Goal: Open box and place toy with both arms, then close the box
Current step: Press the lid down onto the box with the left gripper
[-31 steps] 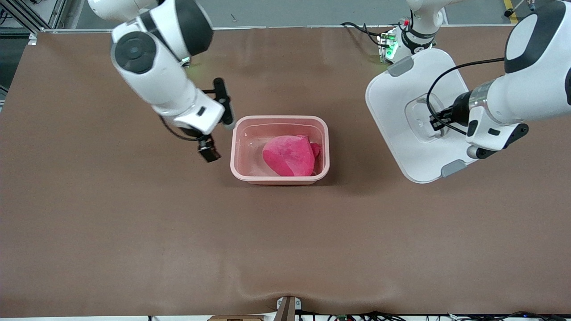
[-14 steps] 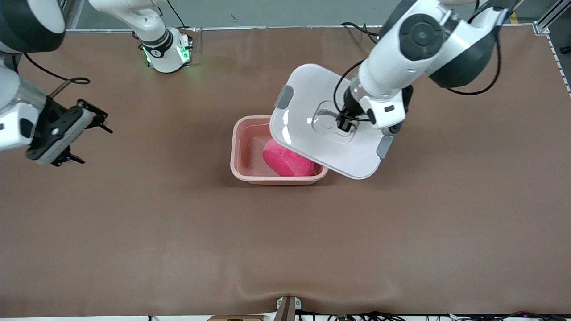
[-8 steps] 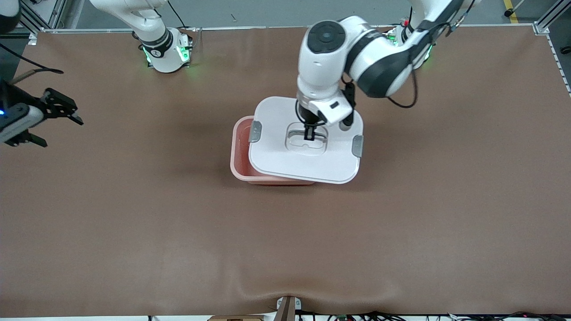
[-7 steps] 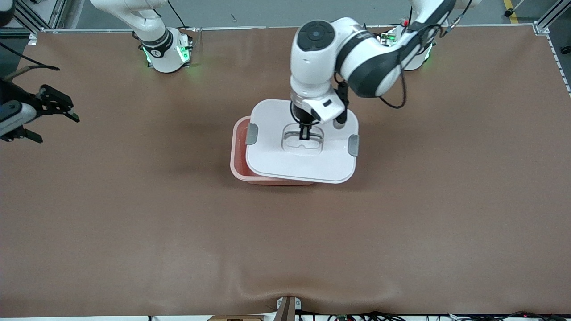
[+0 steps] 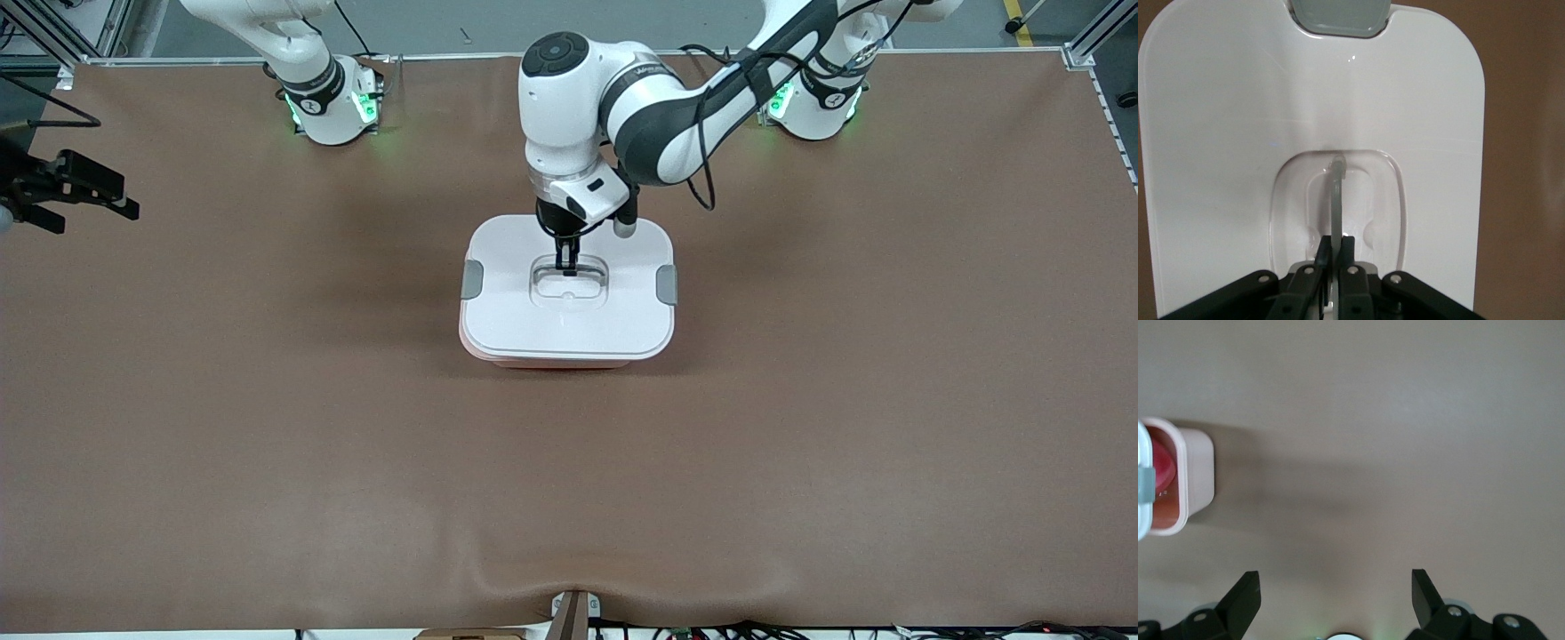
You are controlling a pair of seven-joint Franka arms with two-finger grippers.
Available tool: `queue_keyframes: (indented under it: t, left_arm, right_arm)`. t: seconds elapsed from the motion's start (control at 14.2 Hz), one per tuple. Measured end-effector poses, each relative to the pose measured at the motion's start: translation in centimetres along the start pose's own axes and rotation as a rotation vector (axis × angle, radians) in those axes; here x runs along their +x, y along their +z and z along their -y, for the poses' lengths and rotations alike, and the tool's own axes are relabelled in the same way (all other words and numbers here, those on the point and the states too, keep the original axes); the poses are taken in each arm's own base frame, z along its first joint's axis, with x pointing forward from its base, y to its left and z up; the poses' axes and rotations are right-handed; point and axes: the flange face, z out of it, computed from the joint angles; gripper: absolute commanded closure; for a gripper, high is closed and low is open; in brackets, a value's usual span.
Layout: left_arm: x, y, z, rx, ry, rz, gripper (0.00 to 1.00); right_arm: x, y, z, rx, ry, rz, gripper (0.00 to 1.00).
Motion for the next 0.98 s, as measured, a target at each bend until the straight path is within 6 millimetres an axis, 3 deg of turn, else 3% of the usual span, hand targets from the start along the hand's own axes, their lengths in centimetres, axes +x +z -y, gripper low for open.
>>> queue_keyframes:
  t: [0.42, 0.77, 0.98]
  left_arm:
    - [-1.6, 1.5, 1.6, -0.040, 0.043, -0.027, 1.00]
    - [-1.8, 2.2, 1.8, -0.036, 0.034, -0.033, 1.00]
    - [-2.1, 2.9, 2.2, -0.037, 0.036, -0.039, 1.00]
  right_arm:
    - [-0.2, 0.0, -3.4, -0.077, 0.104, -0.011, 0.00]
    - [0.8, 0.0, -3.5, -0.087, 0.108, -0.089, 0.00]
    - [0.2, -0.4, -3.5, -0.085, 0.107, -0.098, 0.00]
